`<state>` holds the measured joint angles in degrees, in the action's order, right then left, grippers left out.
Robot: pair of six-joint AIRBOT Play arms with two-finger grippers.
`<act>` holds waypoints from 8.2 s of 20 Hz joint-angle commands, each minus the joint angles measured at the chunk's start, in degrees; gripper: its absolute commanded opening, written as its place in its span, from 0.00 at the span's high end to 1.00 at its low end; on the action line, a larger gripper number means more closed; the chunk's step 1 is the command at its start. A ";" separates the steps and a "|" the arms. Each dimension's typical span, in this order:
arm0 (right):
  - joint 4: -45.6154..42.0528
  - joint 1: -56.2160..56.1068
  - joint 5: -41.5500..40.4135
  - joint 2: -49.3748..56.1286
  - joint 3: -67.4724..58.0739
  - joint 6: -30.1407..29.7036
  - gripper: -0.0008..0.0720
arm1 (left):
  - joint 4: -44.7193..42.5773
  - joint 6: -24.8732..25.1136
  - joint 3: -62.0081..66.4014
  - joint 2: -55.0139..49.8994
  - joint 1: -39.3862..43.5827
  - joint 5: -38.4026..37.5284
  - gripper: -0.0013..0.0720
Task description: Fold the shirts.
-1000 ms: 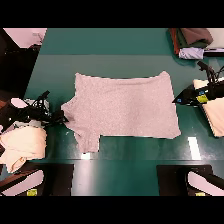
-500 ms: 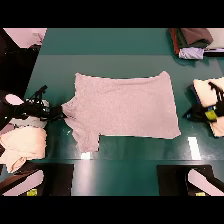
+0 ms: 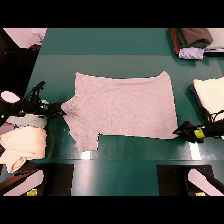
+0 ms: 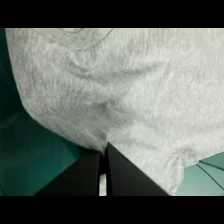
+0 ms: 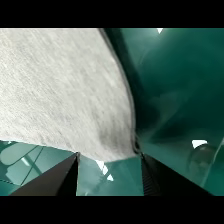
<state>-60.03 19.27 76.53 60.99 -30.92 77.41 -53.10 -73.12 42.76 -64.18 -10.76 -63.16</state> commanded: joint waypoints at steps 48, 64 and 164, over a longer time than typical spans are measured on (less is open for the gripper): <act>-2.69 -12.17 -8.26 30.69 -58.07 6.08 0.97 | 2.97 2.21 36.11 -21.22 9.25 17.62 0.95; -8.46 -16.59 -15.72 23.82 -36.72 3.23 0.97 | -6.86 7.13 26.16 -21.40 8.94 9.79 0.95; 3.08 -10.23 1.49 31.47 -52.17 1.70 0.22 | -13.75 -13.94 17.57 -4.37 16.44 12.57 0.14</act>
<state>-62.30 6.92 74.98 89.03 -78.54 81.47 -66.85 -86.54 58.15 -68.16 5.74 -49.65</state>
